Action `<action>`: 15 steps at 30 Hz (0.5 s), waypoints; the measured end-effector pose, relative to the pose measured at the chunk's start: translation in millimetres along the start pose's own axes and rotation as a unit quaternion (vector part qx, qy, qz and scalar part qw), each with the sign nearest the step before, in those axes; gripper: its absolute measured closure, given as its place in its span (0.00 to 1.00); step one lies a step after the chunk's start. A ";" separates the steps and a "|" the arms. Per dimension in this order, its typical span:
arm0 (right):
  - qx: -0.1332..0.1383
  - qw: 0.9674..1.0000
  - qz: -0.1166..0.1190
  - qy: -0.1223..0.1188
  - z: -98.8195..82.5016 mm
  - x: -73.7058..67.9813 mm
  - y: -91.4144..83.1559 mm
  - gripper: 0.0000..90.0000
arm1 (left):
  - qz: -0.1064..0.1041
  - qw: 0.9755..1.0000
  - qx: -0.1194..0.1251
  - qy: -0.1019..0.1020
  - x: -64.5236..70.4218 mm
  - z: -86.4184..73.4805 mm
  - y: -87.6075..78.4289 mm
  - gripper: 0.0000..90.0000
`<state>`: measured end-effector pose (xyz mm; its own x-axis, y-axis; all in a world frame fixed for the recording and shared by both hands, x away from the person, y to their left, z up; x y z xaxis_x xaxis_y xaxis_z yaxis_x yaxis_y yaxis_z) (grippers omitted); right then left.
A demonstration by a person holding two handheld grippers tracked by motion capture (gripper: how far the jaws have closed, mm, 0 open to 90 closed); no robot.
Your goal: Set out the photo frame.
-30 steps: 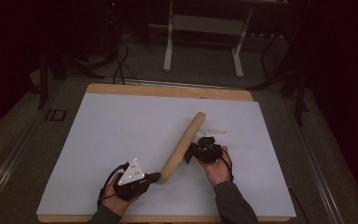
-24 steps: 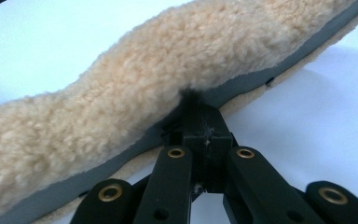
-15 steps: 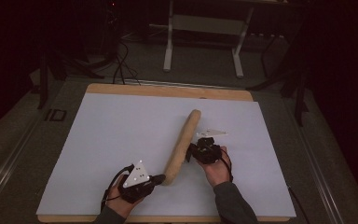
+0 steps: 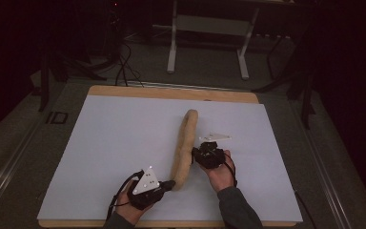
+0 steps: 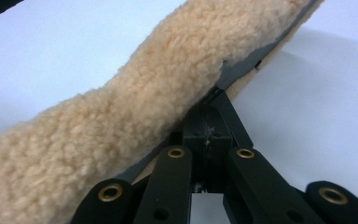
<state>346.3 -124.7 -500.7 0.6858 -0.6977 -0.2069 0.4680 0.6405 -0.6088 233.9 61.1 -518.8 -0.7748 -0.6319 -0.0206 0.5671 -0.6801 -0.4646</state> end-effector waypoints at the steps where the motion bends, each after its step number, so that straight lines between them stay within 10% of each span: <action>1: -0.001 1.000 0.000 0.000 -0.1 -0.1 0.0 1.00 | 0.000 1.000 0.000 0.000 0.5 0.2 0.4 0.99; 15: -0.001 1.000 0.012 -0.005 0.8 -2.6 0.1 1.00 | 0.003 1.000 -0.003 0.015 10.0 4.9 8.1 0.98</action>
<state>345.1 -122.6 -499.6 0.7020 -0.6792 -0.2140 0.4503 0.6563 -0.6054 232.1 47.5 -518.5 -0.7791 -0.6249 -0.0501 0.5708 -0.6741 -0.4689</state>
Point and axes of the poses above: each handheld gripper's, and its own axes: y roughly forward along the jaws, z roughly out of its top, x roughly to its right, the point moved 3 cm from there along y, roughly forward along the jaws, and after that the axes turned 7 degrees about z, right-handed, at the moved point
